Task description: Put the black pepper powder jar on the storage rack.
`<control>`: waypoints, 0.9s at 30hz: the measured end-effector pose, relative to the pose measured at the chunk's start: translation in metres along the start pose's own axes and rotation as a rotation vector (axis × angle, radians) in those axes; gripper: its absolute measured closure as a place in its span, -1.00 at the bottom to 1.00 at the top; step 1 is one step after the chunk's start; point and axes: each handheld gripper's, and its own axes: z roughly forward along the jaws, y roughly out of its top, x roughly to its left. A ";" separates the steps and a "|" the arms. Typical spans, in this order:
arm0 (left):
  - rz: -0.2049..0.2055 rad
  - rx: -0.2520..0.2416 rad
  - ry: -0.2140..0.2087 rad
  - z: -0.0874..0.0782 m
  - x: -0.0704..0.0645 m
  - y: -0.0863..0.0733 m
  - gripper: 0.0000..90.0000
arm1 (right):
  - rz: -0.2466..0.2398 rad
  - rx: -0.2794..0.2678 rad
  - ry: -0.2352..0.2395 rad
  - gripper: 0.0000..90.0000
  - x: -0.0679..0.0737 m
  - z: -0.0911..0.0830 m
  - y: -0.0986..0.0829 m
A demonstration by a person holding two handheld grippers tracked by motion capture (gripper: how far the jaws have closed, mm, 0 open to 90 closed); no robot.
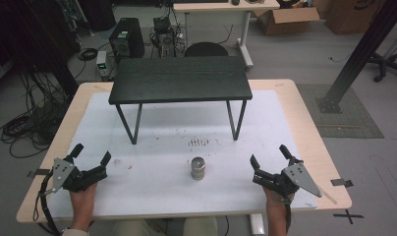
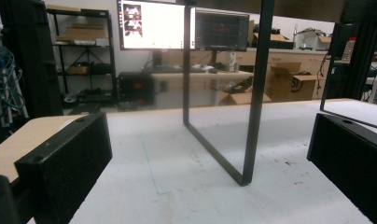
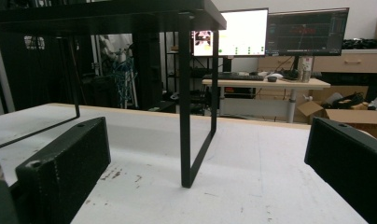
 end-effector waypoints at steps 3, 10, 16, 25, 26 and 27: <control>-0.002 -0.001 0.000 0.000 0.000 0.000 -0.99 | -0.002 -0.001 0.008 -1.00 0.002 0.000 0.001; -0.002 -0.001 -0.001 0.000 0.000 0.000 -1.00 | -0.007 -0.002 0.033 -1.00 0.009 0.002 0.006; -0.004 -0.001 -0.001 0.000 0.000 0.000 -0.99 | -0.010 0.001 0.056 -1.00 0.015 0.003 0.007; -0.004 -0.001 -0.003 0.000 0.001 0.000 -0.99 | -0.007 0.009 0.102 -1.00 0.025 0.005 0.008; -0.005 -0.002 -0.004 0.000 0.001 0.000 -1.00 | -0.010 0.011 0.109 -1.00 0.027 0.005 0.008; -0.005 -0.002 -0.004 0.000 0.001 0.000 -0.99 | -0.011 0.013 0.125 -1.00 0.030 0.005 0.009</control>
